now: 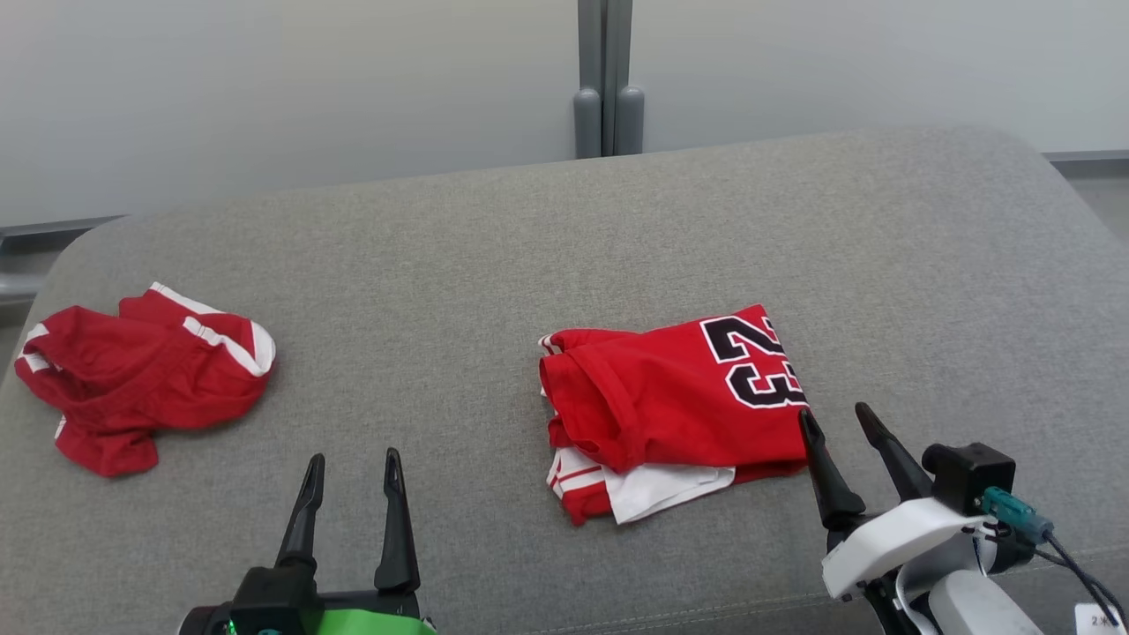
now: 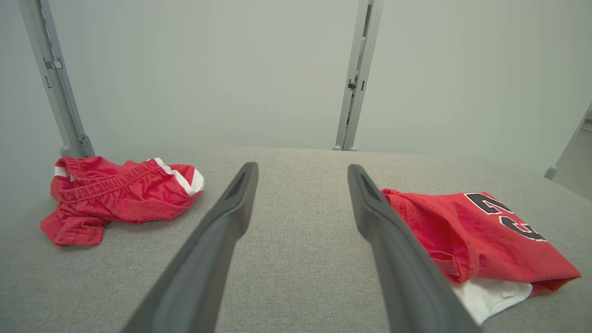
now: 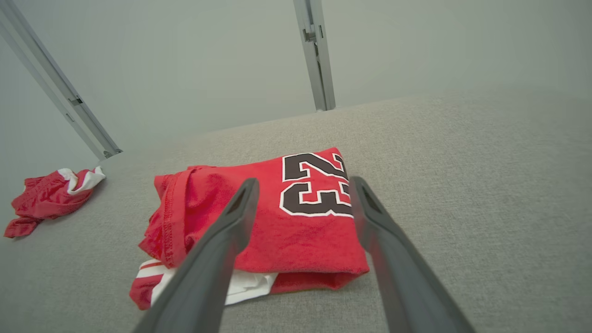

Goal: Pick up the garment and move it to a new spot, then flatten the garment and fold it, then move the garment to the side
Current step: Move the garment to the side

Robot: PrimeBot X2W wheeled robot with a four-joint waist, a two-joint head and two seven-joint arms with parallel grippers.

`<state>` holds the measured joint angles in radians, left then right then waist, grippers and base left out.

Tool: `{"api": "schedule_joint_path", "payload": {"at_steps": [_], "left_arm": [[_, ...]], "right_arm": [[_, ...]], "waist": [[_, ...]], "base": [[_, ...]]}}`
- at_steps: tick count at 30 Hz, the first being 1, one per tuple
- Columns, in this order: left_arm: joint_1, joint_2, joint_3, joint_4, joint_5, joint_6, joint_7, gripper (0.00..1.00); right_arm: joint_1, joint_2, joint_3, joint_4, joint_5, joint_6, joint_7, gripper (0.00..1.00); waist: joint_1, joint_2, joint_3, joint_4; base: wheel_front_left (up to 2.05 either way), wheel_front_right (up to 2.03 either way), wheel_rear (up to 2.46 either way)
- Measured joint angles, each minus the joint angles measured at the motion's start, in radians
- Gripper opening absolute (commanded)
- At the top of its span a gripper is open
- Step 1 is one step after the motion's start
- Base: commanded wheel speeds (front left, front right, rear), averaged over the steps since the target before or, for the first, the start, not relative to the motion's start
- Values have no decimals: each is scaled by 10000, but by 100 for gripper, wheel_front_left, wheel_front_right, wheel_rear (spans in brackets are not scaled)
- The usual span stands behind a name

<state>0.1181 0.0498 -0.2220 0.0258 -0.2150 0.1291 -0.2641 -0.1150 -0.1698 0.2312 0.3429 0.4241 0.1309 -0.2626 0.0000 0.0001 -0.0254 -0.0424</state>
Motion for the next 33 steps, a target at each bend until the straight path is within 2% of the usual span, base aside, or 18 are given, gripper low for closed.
{"api": "schedule_joint_path", "payload": {"at_steps": [6,12,20,26,27,28,29,30,33], "left_arm": [[-299,2,-230,-184,165,-194,0,100],[-618,2,-483,-280,184,-242,0,100],[-963,2,-761,-255,165,-234,0,100],[-1147,2,-796,-180,165,-234,0,100],[-1148,2,-794,-169,163,-234,0,100],[-1149,2,-796,-157,165,-234,0,100],[-1150,2,-796,-146,165,-236,0,100],[-1154,2,-798,-144,165,-238,0,100],[-1166,2,-790,-155,192,-245,0,100]], "right_arm": [[-1515,-387,165,2130,1292,-4,-2,100],[-2732,-750,201,3664,2433,-2,-2,100],[-3526,-1162,1072,4846,3889,-2,502,100],[-3614,-1104,1927,5271,4435,-2,732,100],[-3636,-1116,2102,5304,4512,-4,731,79],[-3674,-1160,2295,5333,4546,-4,704,41],[-3716,-1212,2499,5384,4537,-4,640,11],[-3755,-1266,2725,5444,4462,-4,548,0],[-3907,-1331,3239,5603,4171,-2,240,0]], "waist": [[0,0,265,414],[0,0,755,844],[0,0,1480,1423],[1,0,1779,1690],[1,0,1808,1724],[1,0,1820,1744],[0,0,1814,1746],[1,-1,1800,1736],[1,0,1759,1664]], "base": [[0,0,0],[0,0,0],[0,0,0],[0,0,0],[0,0,0],[0,0,0],[0,0,0],[0,0,0],[0,0,0]]}}
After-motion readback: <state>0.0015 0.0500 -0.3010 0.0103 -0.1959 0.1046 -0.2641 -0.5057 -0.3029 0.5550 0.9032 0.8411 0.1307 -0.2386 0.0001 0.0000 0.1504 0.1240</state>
